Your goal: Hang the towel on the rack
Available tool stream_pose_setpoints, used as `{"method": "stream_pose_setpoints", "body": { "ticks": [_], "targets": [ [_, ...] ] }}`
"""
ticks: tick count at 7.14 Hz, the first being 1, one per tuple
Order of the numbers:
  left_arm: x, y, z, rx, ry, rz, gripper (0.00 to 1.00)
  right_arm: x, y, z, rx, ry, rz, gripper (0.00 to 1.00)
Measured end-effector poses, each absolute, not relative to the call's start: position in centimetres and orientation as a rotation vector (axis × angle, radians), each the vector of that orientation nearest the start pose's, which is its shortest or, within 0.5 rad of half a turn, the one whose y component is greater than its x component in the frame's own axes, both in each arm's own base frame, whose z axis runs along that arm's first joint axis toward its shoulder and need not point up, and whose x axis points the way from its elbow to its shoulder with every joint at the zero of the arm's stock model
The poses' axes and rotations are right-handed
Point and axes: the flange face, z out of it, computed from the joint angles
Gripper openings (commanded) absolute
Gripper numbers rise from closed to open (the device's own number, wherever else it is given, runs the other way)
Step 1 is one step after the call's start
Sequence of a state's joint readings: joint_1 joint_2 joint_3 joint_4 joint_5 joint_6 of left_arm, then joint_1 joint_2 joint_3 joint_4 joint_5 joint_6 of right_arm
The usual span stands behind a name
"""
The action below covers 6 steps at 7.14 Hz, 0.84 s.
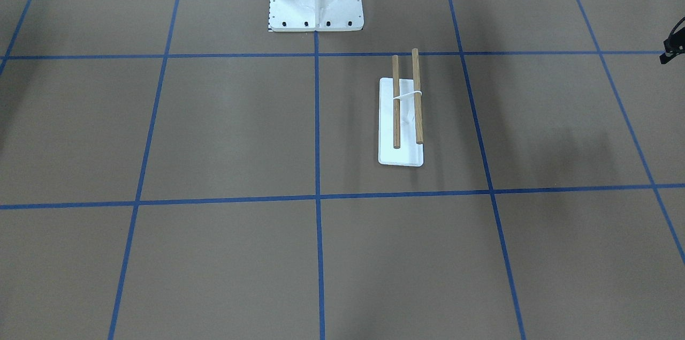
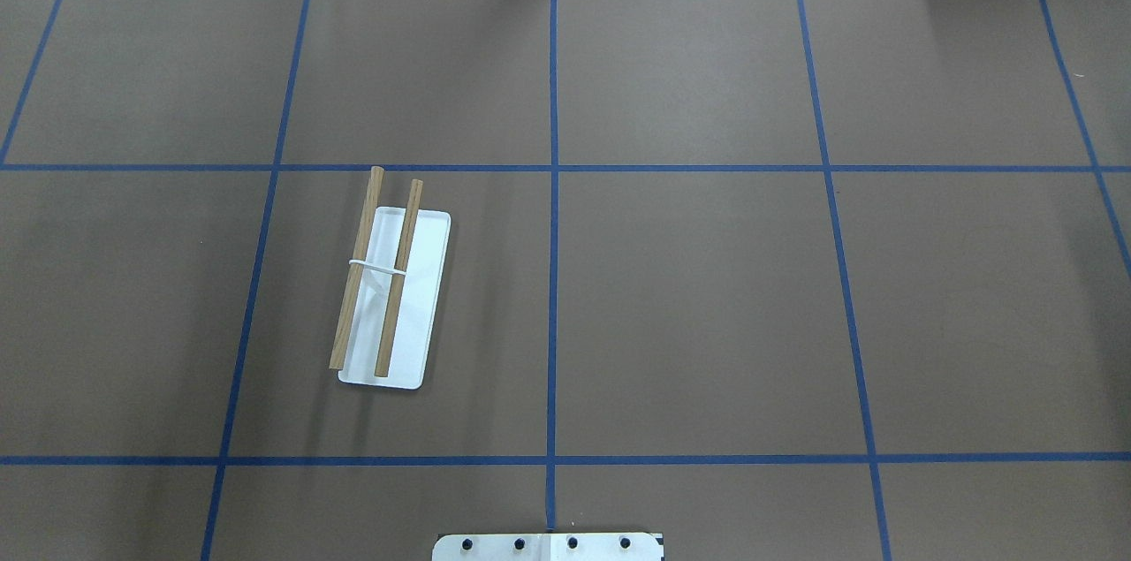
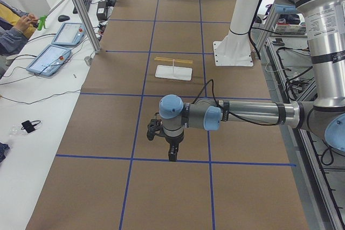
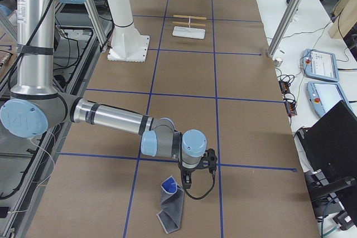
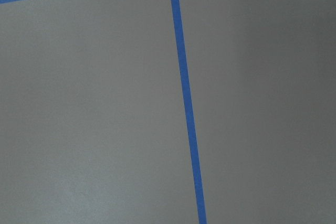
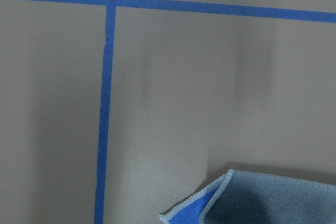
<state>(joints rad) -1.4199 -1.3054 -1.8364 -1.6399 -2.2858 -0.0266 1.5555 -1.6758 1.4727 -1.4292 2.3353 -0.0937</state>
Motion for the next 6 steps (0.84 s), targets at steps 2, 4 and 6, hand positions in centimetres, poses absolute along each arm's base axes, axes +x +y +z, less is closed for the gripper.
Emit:
{"method": "stream_pose_setpoints", "body": {
  "ticks": [2,4,6],
  "targets": [
    [-0.9,-39.3,63.8,0.006,0.719,0.143,0.98,5.7,-43.4,74.3,-0.03,-0.77,-0.079,1.0],
    [-0.9,-39.4,63.4,0.017,0.721,0.147,0.98,5.7,-43.0,74.3,-0.029,-0.771,-0.081,1.0],
    [-0.8,-39.5,63.2,0.02,0.721,0.149,0.98,5.8,-41.7,76.4,-0.032,-0.766,-0.099,1.0]
  ]
}}
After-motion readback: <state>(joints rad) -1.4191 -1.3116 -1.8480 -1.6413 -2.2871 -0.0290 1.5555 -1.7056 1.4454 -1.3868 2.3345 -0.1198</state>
